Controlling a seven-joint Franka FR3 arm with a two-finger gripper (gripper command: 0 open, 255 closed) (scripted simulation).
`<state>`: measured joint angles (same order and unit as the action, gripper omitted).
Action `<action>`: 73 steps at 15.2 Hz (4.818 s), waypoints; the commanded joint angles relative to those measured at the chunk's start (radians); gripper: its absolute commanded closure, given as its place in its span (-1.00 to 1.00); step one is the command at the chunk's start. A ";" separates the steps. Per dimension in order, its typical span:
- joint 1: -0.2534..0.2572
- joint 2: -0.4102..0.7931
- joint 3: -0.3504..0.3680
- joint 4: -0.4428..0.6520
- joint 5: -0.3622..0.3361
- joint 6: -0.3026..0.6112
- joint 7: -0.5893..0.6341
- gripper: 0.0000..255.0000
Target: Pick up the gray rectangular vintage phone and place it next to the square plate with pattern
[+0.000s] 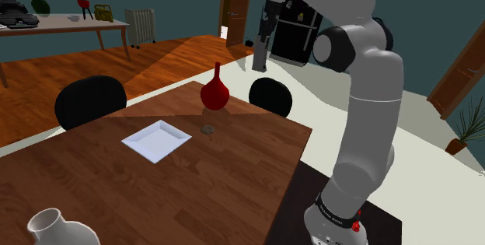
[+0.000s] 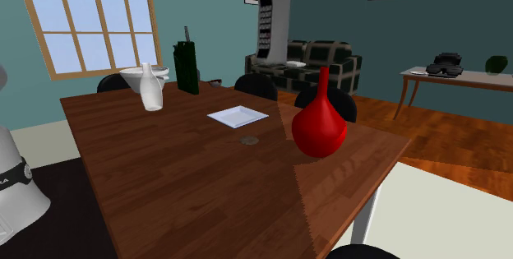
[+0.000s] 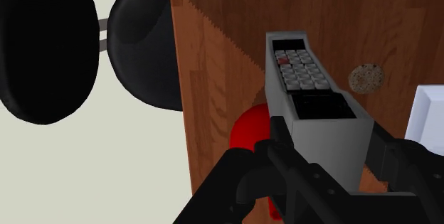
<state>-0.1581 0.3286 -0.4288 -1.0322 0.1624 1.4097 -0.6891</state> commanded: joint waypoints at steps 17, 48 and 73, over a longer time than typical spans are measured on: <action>0.234 -0.208 0.075 -0.178 -0.117 -0.008 0.264 1.00; 0.469 -0.396 0.276 -0.606 -0.202 0.235 0.688 1.00; 0.467 -0.412 0.274 -0.963 -0.208 0.575 0.699 1.00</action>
<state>0.3094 -0.0862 -0.1542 -1.9866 -0.0461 1.9724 0.0116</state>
